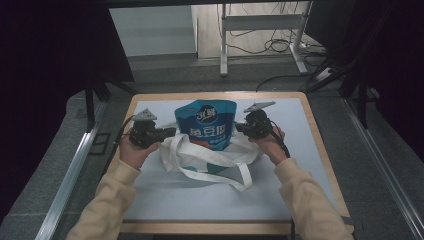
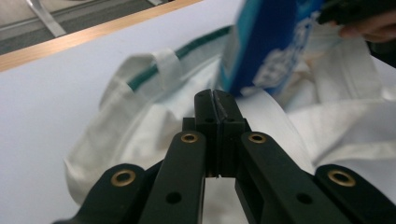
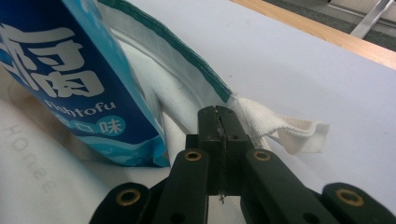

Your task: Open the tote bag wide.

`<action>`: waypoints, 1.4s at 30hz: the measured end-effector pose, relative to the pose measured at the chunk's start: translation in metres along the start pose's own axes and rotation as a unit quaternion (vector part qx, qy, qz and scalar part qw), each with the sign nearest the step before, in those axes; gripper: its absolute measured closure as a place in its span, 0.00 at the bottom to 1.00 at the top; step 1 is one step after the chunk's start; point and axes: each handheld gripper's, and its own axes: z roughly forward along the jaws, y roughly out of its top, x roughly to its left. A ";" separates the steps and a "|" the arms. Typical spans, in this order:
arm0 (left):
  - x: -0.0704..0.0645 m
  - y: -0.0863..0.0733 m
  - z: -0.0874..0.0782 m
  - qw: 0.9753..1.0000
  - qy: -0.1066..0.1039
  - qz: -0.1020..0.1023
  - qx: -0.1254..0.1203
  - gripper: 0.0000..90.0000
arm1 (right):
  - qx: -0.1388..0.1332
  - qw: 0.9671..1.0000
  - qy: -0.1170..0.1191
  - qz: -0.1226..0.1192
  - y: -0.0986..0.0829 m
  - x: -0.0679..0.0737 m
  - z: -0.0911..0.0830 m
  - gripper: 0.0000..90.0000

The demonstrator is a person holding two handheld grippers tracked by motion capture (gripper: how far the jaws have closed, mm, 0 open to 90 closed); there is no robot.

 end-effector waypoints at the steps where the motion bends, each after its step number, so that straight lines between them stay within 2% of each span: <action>1: 0.004 0.003 0.004 1.000 0.007 -0.003 0.009 1.00 | 0.001 1.000 0.000 0.000 0.000 0.000 0.000 0.99; 2: 0.010 0.004 0.010 1.000 0.012 -0.011 0.023 1.00 | 0.000 1.000 0.001 -0.001 -0.001 0.000 -0.001 0.99; 4: 0.019 0.003 0.020 0.999 0.006 -0.027 0.040 1.00 | -0.001 1.000 0.001 -0.001 -0.002 0.000 -0.002 0.99; 7: 0.022 -0.001 0.030 0.997 0.006 -0.023 0.073 1.00 | -0.002 1.000 0.002 -0.001 -0.003 -0.001 -0.003 0.99; 9: 0.021 -0.005 0.034 0.996 0.000 -0.022 0.084 1.00 | -0.002 1.000 0.000 0.000 -0.004 -0.002 -0.004 0.99; 14: 0.012 -0.016 0.029 0.996 -0.014 -0.012 0.087 1.00 | 0.001 1.000 -0.008 0.002 -0.003 -0.004 -0.002 0.99; 17: 0.007 -0.024 0.025 0.996 -0.018 -0.003 0.092 1.00 | 0.005 1.000 -0.017 0.012 -0.002 -0.007 -0.001 0.99; 23: 0.004 -0.040 0.025 0.995 -0.033 -0.010 0.099 1.00 | 0.009 0.999 -0.024 0.026 0.001 -0.014 0.004 0.99; 30: 0.000 -0.053 0.028 0.993 -0.040 -0.012 0.106 1.00 | 0.017 0.999 -0.031 0.036 0.003 -0.022 0.010 0.99; 42: -0.004 -0.065 0.030 0.993 -0.043 -0.011 0.111 1.00 | 0.031 0.998 -0.040 0.047 0.004 -0.034 0.020 0.99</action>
